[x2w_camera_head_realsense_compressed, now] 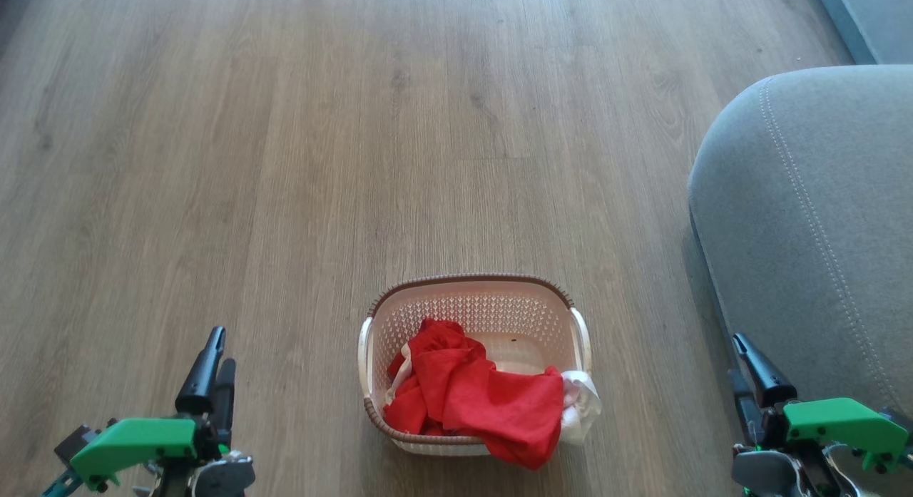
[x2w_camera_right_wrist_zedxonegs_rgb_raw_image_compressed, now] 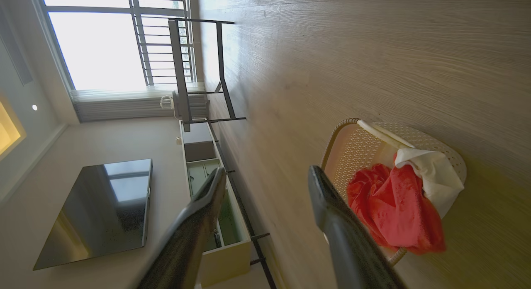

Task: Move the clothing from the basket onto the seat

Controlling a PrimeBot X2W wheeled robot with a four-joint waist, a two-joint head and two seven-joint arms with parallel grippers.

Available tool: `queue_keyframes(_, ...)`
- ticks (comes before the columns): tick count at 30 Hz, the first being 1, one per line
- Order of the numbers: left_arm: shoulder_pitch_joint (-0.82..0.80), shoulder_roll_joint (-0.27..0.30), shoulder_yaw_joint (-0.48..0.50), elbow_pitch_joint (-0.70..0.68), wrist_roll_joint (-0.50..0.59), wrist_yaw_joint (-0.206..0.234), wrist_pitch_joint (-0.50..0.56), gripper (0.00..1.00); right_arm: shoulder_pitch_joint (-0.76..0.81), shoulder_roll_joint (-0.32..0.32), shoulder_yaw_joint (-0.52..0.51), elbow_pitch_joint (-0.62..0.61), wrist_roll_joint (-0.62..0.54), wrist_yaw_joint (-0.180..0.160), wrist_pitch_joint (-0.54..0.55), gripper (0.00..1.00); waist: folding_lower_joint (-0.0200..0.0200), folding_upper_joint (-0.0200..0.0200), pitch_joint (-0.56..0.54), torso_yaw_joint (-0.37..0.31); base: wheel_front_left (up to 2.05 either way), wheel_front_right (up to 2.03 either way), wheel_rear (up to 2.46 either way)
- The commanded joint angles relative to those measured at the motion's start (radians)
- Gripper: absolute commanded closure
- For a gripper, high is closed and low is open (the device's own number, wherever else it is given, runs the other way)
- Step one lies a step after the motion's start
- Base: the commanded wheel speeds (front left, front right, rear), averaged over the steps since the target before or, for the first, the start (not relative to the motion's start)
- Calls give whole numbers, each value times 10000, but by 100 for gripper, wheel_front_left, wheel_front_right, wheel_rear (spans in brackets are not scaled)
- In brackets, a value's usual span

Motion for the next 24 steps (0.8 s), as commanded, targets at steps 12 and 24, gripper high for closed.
queue_keyframes(12,-472,67,-82,-434,1340,120,-405,0,-375,-118,226,-676,-2054,14,-434,0,-1,-1,7,33,0,0,0)
queue_keyframes(24,-504,65,-161,-557,3326,167,-762,0,-467,-275,738,-1012,-4134,21,-786,0,-1,-1,4,62,0,0,0)
